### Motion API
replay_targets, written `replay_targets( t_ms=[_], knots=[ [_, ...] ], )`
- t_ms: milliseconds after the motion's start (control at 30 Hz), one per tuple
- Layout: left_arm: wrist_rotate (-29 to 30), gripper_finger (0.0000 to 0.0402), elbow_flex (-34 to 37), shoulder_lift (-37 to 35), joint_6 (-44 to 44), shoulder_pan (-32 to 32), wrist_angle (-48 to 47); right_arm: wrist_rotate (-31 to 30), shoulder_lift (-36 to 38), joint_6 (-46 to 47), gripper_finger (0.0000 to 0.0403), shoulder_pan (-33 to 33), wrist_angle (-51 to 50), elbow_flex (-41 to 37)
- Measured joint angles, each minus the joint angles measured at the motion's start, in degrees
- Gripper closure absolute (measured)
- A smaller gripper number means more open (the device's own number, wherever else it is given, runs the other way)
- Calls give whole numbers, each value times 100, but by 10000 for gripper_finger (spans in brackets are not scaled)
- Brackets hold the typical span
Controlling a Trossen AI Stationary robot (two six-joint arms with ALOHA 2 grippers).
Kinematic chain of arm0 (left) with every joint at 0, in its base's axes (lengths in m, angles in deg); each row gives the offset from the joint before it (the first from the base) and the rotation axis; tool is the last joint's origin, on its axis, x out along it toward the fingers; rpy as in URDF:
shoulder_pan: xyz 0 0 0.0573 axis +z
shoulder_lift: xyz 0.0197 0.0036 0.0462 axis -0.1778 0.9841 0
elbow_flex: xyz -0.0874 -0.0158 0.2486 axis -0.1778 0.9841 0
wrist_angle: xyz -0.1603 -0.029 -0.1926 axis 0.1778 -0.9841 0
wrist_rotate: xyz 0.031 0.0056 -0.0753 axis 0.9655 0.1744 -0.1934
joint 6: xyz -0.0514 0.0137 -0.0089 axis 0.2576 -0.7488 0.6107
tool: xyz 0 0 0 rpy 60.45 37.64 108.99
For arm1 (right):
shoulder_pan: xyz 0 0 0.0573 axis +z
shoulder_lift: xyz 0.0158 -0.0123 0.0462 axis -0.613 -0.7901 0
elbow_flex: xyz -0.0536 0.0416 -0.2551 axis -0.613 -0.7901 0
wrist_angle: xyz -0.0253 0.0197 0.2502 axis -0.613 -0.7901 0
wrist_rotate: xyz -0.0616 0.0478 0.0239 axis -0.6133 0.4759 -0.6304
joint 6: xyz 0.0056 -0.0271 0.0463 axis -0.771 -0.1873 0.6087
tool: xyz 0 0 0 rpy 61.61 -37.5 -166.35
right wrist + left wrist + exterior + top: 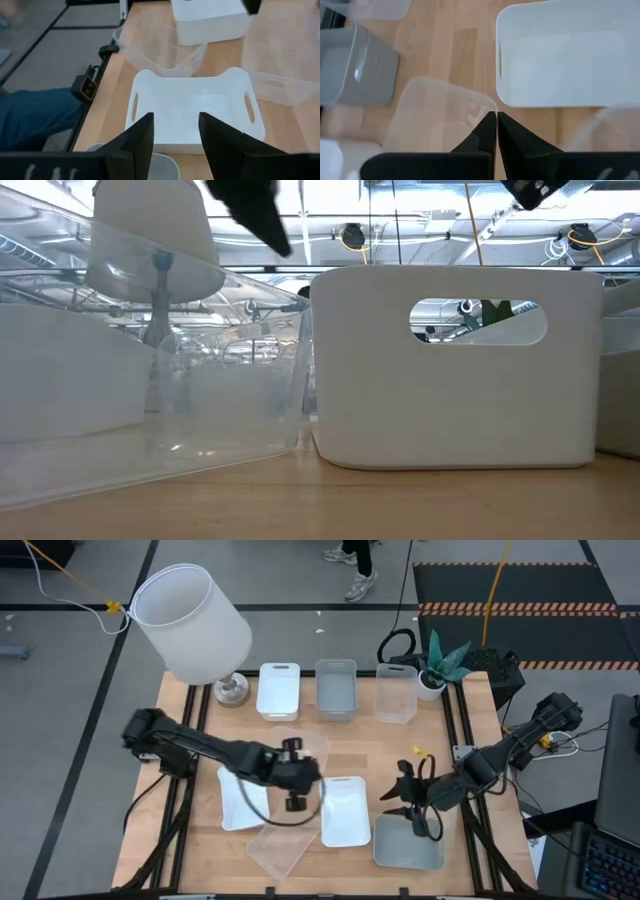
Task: Stack baskets by color
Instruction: Stack the middle transparent bin on the top right transparent bin
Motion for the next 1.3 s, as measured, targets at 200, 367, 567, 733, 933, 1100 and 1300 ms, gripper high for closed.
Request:
replay_targets(
  t_ms=[200, 367, 567, 733, 933, 1100, 1300],
  knots=[
    [9, 383, 797, -811, 747, -376, 395, 164, -296, -132, 255, 76, -7, 225],
    [133, 383, 966, -954, 887, -748, 525, 239, -480, 106, 255, 189, -607, 496],
    [168, 383, 969, -941, 756, -958, 554, 236, -906, 237, 255, 465, -1326, 1063],
    [534, 382, 969, -938, 779, -980, 555, 99, -1289, -84, 255, 489, -1291, 1428],
    [675, 377, 1377, -936, 773, -895, 1035, 66, -1485, -349, 255, 363, -1301, 1503],
    [670, 323, 1831, -934, 750, -683, 1529, 76, -1474, -488, 255, 352, -1452, 1503],
    [671, 247, 2046, -934, 768, -336, 2058, 49, -1459, -674, 255, 344, -1540, 1504]
  ],
)
